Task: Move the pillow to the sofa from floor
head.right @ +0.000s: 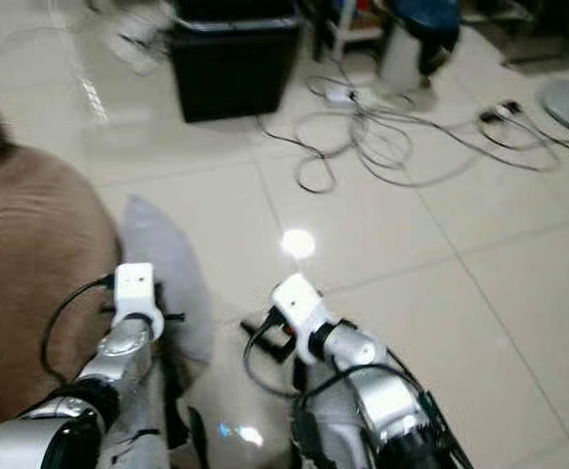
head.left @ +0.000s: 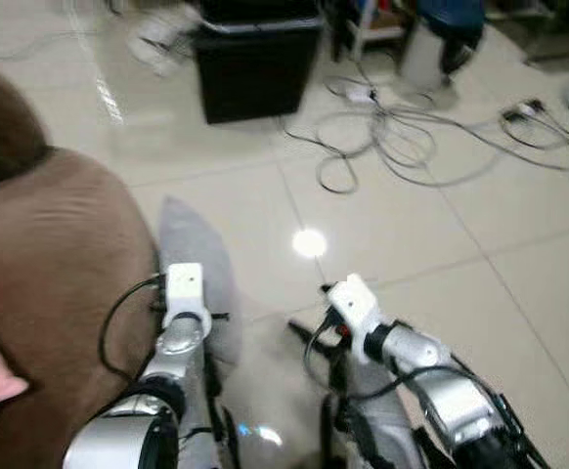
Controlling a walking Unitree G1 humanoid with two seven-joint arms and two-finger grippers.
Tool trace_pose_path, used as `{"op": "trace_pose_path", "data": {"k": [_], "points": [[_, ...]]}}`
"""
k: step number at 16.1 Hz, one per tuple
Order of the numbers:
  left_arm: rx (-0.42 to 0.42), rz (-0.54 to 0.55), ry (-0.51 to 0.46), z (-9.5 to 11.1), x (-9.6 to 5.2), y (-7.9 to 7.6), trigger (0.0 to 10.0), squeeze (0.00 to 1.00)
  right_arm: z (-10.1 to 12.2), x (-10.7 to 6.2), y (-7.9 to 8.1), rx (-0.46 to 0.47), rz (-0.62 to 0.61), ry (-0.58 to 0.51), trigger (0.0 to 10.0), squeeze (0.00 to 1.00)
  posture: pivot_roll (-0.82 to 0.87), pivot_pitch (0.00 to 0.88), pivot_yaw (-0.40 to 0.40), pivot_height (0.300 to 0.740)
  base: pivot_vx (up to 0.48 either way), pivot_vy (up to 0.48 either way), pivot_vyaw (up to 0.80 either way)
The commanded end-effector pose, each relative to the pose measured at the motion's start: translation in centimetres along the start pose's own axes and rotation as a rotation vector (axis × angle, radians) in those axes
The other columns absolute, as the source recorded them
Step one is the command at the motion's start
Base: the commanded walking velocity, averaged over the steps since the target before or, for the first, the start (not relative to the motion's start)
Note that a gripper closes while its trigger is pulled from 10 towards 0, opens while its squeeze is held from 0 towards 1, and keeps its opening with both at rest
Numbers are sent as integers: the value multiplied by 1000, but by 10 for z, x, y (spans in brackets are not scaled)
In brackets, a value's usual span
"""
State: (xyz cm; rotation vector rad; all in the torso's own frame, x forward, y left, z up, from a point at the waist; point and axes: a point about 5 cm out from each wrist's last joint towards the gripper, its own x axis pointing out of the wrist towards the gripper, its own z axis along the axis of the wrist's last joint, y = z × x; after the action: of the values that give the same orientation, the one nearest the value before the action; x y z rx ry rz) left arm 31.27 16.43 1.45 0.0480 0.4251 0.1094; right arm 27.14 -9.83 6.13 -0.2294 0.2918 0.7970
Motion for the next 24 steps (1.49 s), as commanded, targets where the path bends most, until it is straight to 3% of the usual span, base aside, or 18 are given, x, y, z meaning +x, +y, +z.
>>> {"op": "trace_pose_path", "data": {"k": [1, 3, 4, 6, 7, 9, 10, 12, 14, 16, 17, 18, 21, 24], "points": [[21, -37, -54, 9, 1, -8, 0, 0, -5, -3, -7, 16, -47, 3, 10000, 0, -75, 95, -8, 594, 0, 0, 0], [29, -75, -143, 27, 3, -16, 0, 0, -4, -10, -20, 26, -153, -10, 10000, 0, -60, 39, 17, 594, 0, 0, 0], [46, -114, -235, 46, 4, -23, 0, 0, -3, -16, -31, 4, -234, -16, 10000, 0, -50, 0, 33, 594, 0, 0, 0], [61, -168, -349, 70, 2, -34, 0, 0, 2, -25, -42, 9, -297, -59, 10000, 0, -47, 0, 63, 594, 0, 0, 0], [62, -235, -474, 91, -5, -44, 0, 0, 9, -35, -49, 35, -362, -111, 10000, 0, -44, 0, 81, 594, 0, 0, 0], [56, -274, -572, 107, -15, -48, 0, 0, 15, -43, -51, 61, -421, -158, 10000, 0, -48, 0, 101, 599, 0, 0, 0], [5, -293, -638, 116, -29, -47, 0, 0, 21, -47, -50, 86, -460, -194, 10000, 0, -49, 0, 98, 609, 0, 0, 0], [-32, -296, -680, 120, -39, -38, 0, 0, 29, -40, -44, 102, -460, -219, 10000, 0, -21, 0, 71, 624, 0, 0, 0], [-73, -237, -699, 124, -46, -24, 0, 0, 38, -29, -40, 104, -431, -231, 10000, 0, 31, 0, 61, 634, 0, 0, 0], [-82, -186, -766, 151, -53, -7, 0, 0, 63, -10, -45, 102, -395, -298, 10000, 0, 119, 0, 17, 654, 0, 0, 0], [-80, -171, -767, 155, -53, -4, 0, 0, 66, -7, -47, 109, -393, -308, 10000, 0, 119, 0, 17, 659, 0, 0, 0], [-60, -131, -726, 156, -51, 4, 10000, 0, 69, -1, -48, 112, -394, -302, 10000, 0, 130, 0, 4, 669, 0, 0, 0], [-44, -108, -619, 160, -48, 8, 10000, 0, 84, 7, -48, 88, -376, -314, 10000, 0, 104, 0, 15, 699, 0, 0, 0], [-13, -173, -562, 153, -43, -4, 10000, 0, 84, 5, -53, 75, -394, -298, 10000, 0, 65, 0, 59, 724, 0, 0, 0]]}}
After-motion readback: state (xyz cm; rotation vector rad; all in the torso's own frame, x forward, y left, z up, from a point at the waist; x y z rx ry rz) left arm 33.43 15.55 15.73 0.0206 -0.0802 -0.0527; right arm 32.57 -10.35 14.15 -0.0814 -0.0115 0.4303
